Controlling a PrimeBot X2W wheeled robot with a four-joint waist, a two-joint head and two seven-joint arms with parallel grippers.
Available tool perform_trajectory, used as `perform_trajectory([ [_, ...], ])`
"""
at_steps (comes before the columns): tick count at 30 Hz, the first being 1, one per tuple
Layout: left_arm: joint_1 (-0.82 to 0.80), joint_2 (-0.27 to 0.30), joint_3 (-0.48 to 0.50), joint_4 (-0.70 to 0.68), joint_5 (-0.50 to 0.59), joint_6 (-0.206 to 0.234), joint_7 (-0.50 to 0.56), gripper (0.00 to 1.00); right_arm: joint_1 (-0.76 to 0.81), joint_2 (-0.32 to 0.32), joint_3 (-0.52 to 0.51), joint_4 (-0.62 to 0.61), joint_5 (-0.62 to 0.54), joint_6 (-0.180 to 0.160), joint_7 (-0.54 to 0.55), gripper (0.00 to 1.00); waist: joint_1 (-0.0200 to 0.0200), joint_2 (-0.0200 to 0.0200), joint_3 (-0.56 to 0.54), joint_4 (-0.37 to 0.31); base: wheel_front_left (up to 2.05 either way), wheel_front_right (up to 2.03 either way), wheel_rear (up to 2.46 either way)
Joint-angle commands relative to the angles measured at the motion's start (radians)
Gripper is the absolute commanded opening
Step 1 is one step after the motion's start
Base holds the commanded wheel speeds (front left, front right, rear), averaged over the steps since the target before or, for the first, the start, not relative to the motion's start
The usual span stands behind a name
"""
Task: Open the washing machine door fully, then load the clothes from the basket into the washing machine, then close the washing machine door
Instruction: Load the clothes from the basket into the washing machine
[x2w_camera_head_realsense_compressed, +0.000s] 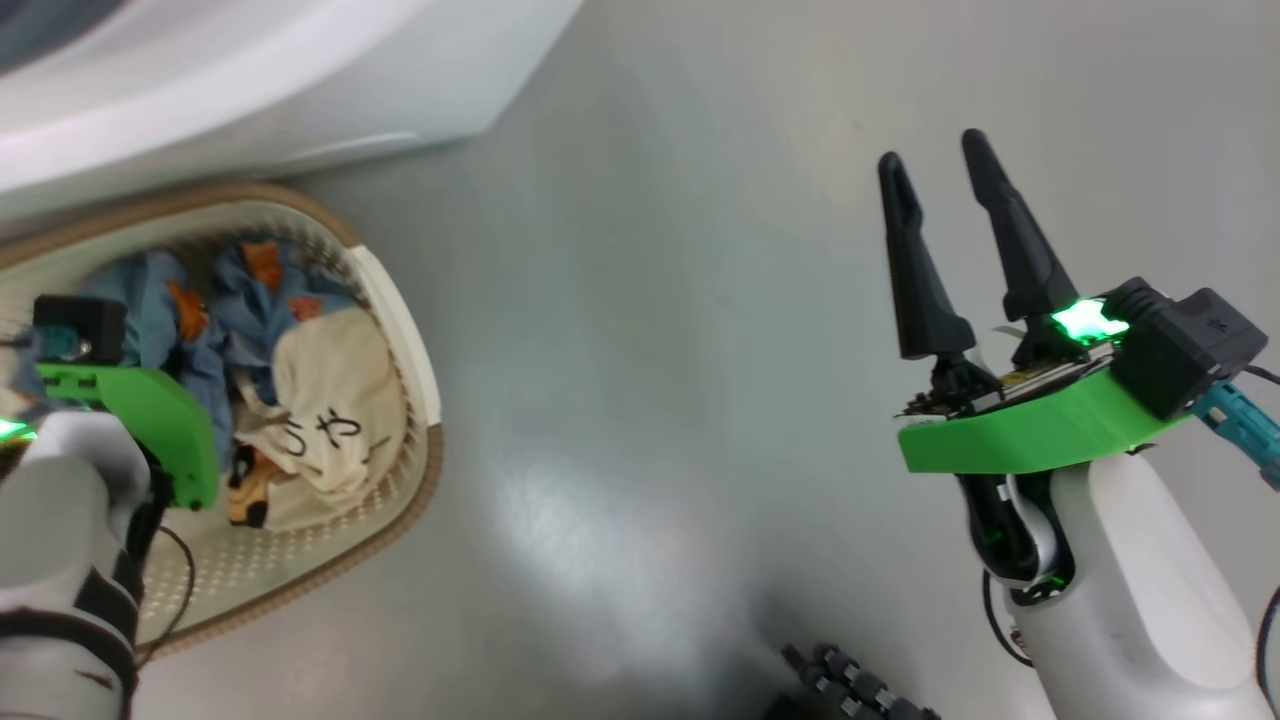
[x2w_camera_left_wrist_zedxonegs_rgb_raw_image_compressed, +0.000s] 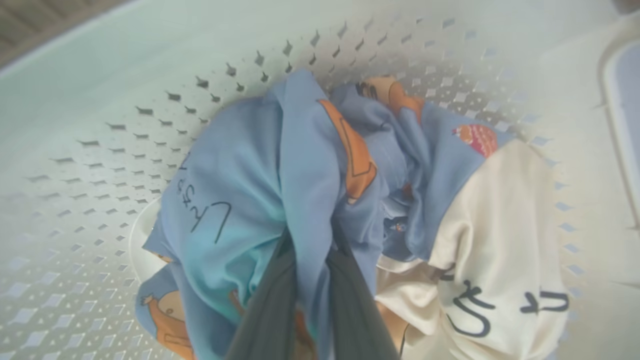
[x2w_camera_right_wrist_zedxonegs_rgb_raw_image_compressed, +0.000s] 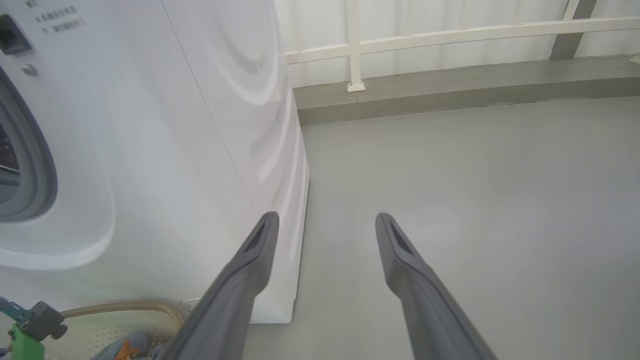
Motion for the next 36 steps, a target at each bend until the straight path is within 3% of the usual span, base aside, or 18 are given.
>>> perform_trajectory([
  [1, 0.043, 0.022, 0.022, -0.007, -0.010, -0.003, -0.018, 0.00, 0.031, -0.014, 0.011, -0.018, 0.005, 0.004, -0.008, 1.00, 0.0000, 0.0000, -0.051, 0.031, 0.00, 0.00, 0.00],
  [12, 0.164, -0.073, 0.062, -0.007, -0.102, -0.020, -0.222, 0.00, 0.105, -0.067, -0.027, 0.003, 0.006, 0.004, -0.008, 1.00, 0.0000, 0.0000, -0.241, 0.108, 0.00, 0.00, 0.00],
  [19, 0.252, -0.110, 0.072, -0.052, -0.134, -0.024, -0.265, 0.00, 0.182, -0.098, -0.041, 0.027, 0.010, 0.004, -0.008, 1.00, 0.0000, 0.0000, -0.368, 0.152, 0.00, 0.00, 0.00],
  [36, 0.562, -0.173, 0.205, -0.519, -0.095, -0.011, -0.267, 0.00, 0.363, -0.147, -0.071, 0.050, 0.019, 0.004, -0.008, 1.00, 0.0000, 0.0000, -0.614, 0.245, 0.00, 0.00, 0.00],
])
